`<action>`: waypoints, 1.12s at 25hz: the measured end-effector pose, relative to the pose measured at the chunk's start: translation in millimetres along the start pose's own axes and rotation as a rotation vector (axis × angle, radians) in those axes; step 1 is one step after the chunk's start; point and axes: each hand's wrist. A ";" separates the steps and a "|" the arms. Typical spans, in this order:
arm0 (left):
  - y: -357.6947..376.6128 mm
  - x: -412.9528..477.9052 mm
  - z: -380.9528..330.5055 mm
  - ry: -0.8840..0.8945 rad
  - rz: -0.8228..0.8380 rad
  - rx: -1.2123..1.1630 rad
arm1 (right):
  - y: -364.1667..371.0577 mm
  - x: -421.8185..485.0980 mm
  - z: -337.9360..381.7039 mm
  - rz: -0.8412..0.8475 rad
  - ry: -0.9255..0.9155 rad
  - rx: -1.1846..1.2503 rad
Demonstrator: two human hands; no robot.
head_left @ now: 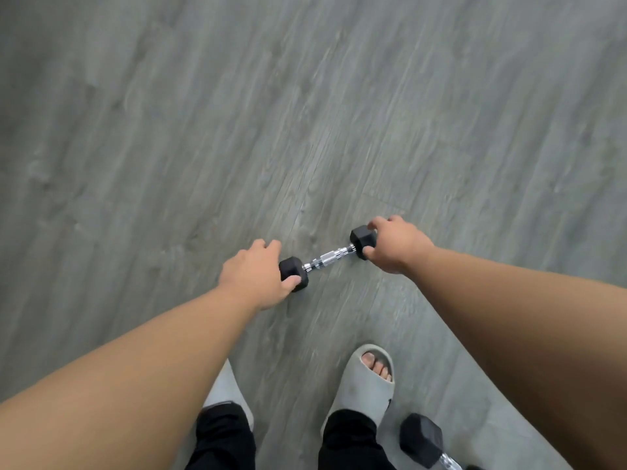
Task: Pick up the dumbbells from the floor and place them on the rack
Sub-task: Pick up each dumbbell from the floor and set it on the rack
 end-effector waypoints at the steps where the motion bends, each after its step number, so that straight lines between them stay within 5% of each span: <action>1: 22.9 9.6 -2.9 -0.038 0.017 -0.049 | 17.2 14.3 -1.9 -0.010 0.006 0.013; 6: 121.3 41.4 -11.3 -0.202 -0.018 -0.355 | 98.6 61.9 -19.9 -0.060 0.055 0.164; 12: 122.4 47.7 -1.6 -0.250 -0.066 -0.516 | 103.2 57.1 -15.9 -0.129 0.051 0.198; 17: 62.3 -3.3 60.4 -0.248 -0.011 -0.461 | 101.7 -19.6 41.5 -0.084 0.195 0.418; 22: -44.4 -132.8 114.2 -0.365 0.041 -0.659 | 32.4 -170.9 127.7 0.019 0.238 0.480; 28: -211.2 -273.4 166.6 -0.471 -0.228 -0.707 | -85.1 -324.1 224.7 0.006 0.161 0.604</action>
Point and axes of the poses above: each hand's wrist, its own x-axis towards the middle knuckle, its own y-axis out of the palm, z = x × y, and after that the axes turned 6 degrees about -z, right-handed
